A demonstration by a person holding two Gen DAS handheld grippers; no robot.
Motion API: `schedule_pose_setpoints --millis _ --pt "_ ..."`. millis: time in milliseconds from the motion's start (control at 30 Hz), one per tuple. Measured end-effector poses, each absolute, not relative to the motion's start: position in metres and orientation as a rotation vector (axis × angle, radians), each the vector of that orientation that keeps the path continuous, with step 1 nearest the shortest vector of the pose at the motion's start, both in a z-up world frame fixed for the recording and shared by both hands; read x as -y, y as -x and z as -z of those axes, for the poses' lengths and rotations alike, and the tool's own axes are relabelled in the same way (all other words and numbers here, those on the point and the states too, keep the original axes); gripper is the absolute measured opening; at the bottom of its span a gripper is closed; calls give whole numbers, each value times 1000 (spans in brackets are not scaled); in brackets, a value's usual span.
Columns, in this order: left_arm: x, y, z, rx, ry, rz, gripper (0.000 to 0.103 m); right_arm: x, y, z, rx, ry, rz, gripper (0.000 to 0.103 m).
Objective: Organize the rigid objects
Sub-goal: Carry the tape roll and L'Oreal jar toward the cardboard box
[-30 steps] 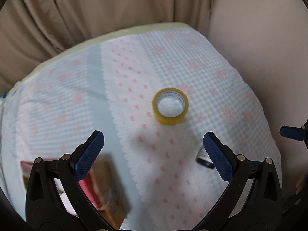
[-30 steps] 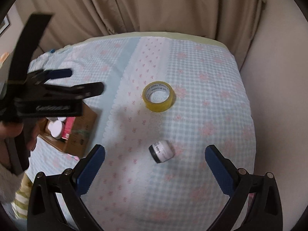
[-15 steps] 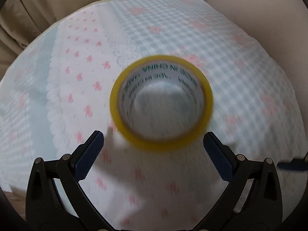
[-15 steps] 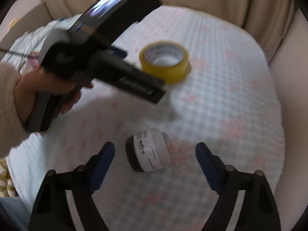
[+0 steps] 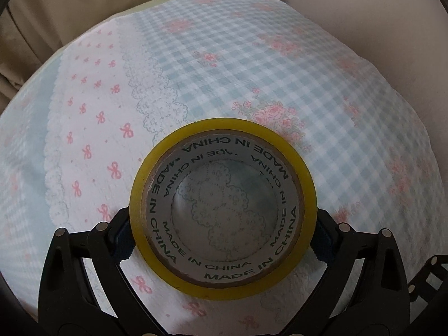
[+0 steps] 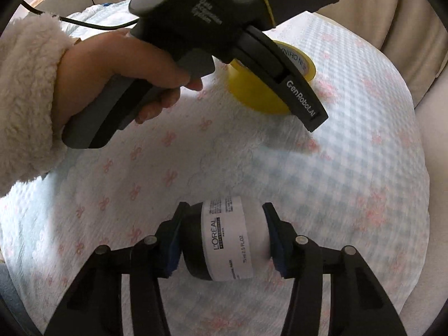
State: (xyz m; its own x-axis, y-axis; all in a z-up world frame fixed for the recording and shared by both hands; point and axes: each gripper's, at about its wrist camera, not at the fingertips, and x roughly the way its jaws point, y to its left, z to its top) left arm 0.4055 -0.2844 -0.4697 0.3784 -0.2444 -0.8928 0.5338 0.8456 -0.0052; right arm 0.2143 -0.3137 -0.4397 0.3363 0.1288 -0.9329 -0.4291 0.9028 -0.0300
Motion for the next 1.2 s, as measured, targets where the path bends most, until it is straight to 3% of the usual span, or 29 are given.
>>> schedule_pose_setpoints --millis 367,933,1200 --pt "273 -396 431 -1032 -277 474 97 329 -217 412 -1181 227 -290 48" --pt "176 -302 204 -875 -163 369 97 307 -175 224 -1019 83 -150 47" --pt "82 -235 144 -868 -98 248 97 259 -159 160 -962 66 -212 47"
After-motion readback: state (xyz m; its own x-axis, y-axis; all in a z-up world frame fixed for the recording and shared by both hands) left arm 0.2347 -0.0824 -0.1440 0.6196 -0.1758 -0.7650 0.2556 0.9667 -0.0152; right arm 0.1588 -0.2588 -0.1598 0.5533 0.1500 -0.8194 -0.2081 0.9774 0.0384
